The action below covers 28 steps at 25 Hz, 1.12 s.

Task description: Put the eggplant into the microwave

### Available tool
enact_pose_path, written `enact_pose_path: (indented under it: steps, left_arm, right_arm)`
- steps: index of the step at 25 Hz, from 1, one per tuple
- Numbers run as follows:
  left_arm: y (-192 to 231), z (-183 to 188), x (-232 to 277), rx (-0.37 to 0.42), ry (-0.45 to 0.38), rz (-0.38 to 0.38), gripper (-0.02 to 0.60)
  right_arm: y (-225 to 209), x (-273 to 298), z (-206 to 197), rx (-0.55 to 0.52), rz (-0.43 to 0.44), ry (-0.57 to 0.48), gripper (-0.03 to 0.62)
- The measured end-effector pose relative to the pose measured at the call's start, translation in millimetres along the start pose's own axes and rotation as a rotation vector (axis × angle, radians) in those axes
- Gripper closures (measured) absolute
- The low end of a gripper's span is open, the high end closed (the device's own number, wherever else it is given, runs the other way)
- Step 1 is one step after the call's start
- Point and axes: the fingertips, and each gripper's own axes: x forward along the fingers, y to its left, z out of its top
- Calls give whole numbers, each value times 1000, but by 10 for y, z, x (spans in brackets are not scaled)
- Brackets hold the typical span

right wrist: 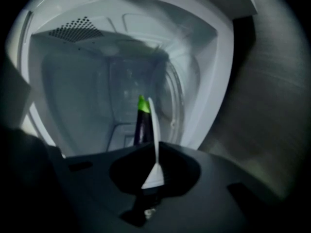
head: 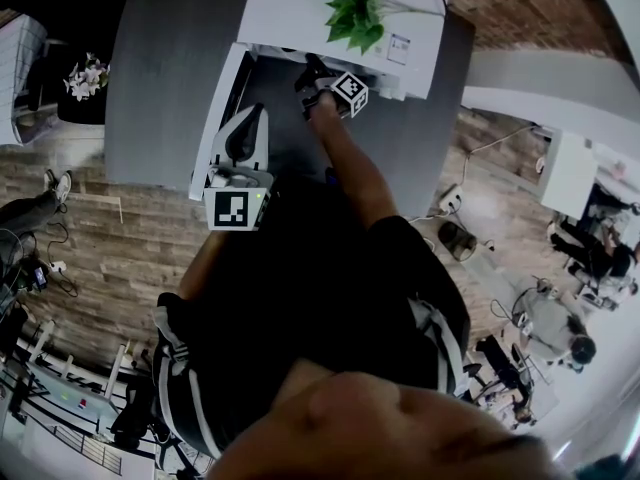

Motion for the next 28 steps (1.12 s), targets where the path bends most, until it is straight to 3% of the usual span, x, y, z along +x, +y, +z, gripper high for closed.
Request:
enact_pose_path:
  steps: [11,22,28]
  left_arm:
    - [42,-26,47,-4,13,3,546]
    - [49,-54,69,-11,18,-1,546]
    - [41,-39,76,-12,11,-2,546]
  right_arm:
    - [77,107,36,-6,2,-12,556]
    - [56,167,130,-87,-8,-8,545]
    - [118,153,105,-103,-5,14,480]
